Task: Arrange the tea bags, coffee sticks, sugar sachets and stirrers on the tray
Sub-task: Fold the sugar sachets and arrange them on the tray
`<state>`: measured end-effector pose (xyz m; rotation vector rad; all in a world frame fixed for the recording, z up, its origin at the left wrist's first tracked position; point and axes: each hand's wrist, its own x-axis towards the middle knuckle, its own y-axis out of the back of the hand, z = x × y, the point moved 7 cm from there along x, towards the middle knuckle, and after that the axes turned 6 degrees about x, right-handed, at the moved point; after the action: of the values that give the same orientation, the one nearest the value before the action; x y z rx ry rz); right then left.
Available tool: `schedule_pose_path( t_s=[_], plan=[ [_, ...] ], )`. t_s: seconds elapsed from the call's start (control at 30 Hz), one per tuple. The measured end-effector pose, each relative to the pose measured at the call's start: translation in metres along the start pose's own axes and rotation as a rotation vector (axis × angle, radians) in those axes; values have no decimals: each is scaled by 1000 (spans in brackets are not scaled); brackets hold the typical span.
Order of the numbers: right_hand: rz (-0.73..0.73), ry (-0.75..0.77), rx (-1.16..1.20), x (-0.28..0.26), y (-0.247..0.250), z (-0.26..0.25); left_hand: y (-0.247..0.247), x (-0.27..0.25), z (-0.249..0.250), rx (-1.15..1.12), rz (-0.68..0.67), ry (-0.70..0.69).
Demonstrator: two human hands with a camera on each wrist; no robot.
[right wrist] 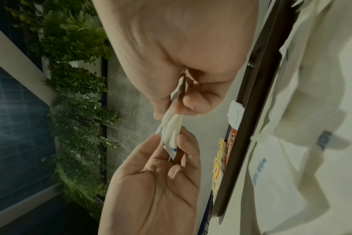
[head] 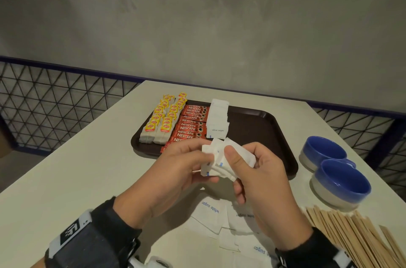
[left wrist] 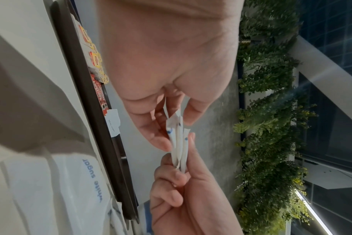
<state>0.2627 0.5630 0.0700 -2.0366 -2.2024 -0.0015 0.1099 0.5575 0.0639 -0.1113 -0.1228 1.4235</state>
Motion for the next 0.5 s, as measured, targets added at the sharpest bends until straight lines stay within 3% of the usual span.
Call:
schedule_pose_path(
  t_s=[0.1, 0.3, 0.5],
  plan=[
    [43, 7, 18, 2, 6, 1, 0, -1, 0, 48, -27, -6],
    [24, -73, 56, 1, 4, 6, 8, 0, 6, 181, 72, -59],
    [4, -31, 7, 1, -1, 3, 1, -3, 4, 296, -22, -57]
  ],
)
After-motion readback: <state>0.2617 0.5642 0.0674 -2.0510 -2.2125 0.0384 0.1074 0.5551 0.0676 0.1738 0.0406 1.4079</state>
